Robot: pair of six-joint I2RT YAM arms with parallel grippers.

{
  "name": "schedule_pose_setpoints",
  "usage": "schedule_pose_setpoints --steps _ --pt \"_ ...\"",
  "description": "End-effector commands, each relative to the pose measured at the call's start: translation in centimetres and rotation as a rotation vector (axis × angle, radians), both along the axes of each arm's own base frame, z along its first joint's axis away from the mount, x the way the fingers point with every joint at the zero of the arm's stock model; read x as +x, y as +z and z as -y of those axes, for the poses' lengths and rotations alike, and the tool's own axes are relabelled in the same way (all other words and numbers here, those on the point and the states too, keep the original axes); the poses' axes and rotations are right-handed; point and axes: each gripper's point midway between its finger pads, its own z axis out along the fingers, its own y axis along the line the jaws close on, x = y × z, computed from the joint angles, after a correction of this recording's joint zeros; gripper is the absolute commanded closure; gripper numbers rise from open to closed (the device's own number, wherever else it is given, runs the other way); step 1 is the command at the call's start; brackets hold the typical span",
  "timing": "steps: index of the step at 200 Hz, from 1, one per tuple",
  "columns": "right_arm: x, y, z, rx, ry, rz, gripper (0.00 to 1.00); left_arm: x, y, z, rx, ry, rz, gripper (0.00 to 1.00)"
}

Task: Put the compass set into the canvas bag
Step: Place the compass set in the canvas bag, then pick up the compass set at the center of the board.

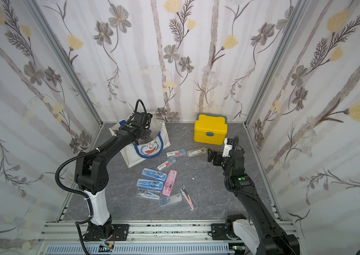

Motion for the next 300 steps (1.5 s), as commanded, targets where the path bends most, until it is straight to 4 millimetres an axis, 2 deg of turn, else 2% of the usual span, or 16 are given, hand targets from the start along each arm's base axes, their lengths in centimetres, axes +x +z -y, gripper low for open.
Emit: schedule_pose_setpoints --steps 1,9,21,43,65,92,107,126,132,157,181,212,226,253,286,300 --pt "0.2 -0.3 -0.8 0.009 0.039 -0.027 0.01 0.5 2.8 0.8 -0.093 0.002 0.082 0.42" --pt "0.2 -0.6 -1.0 0.009 0.055 -0.039 0.0 0.4 3.6 0.9 -0.111 0.004 0.101 0.4" --pt "0.2 -1.1 -1.6 0.015 0.082 -0.053 0.01 0.3 4.8 0.8 -0.13 0.025 0.135 0.29" --pt "0.0 -1.5 -2.8 0.015 0.135 -0.059 0.0 -0.1 7.4 0.8 -0.175 0.057 0.218 0.01" --pt "-0.5 -2.2 -4.5 -0.02 0.186 -0.074 0.0 -1.3 10.9 1.4 -0.274 0.056 0.319 0.0" --pt "-1.1 -3.7 -6.4 -0.09 0.225 -0.125 0.0 -4.2 15.6 3.6 -0.46 -0.037 0.447 0.0" --pt "-1.8 -4.7 -7.4 -0.12 0.254 -0.164 0.01 -6.4 17.2 5.5 -0.568 -0.111 0.476 0.0" --pt "-2.7 -5.5 -8.6 -0.144 0.295 -0.189 0.01 -9.0 17.9 8.3 -0.671 -0.207 0.463 0.0" --pt "-3.1 -5.9 -9.0 -0.15 0.309 -0.204 0.01 -9.9 16.6 9.2 -0.68 -0.228 0.427 0.0" --pt "-5.1 -7.7 -10.4 -0.18 0.376 -0.276 0.0 -12.9 15.2 13.2 -0.747 -0.32 0.348 0.0" --pt "-7.9 -10.0 -12.3 -0.195 0.476 -0.342 0.0 -15.4 13.5 17.0 -0.833 -0.406 0.276 0.0" --pt "-10.8 -12.6 -13.0 -0.224 0.52 -0.446 0.04 -16.6 10.9 20.8 -0.845 -0.445 0.183 0.0" --pt "-12.1 -13.3 -13.0 -0.25 0.527 -0.5 0.06 -16.2 9.7 21.5 -0.818 -0.411 0.169 0.0" --pt "-14.4 -14.6 -13.3 -0.268 0.532 -0.571 0.1 -14.7 7.8 21.3 -0.781 -0.305 0.152 0.0" --pt "-16.2 -16.3 -13.1 -0.296 0.509 -0.637 0.16 -14.2 7.1 21.8 -0.77 -0.298 0.136 0.0" --pt "-17.4 -16.9 -13.6 -0.33 0.534 -0.65 0.17 -14.0 7.0 21.6 -0.757 -0.292 0.143 0.0"
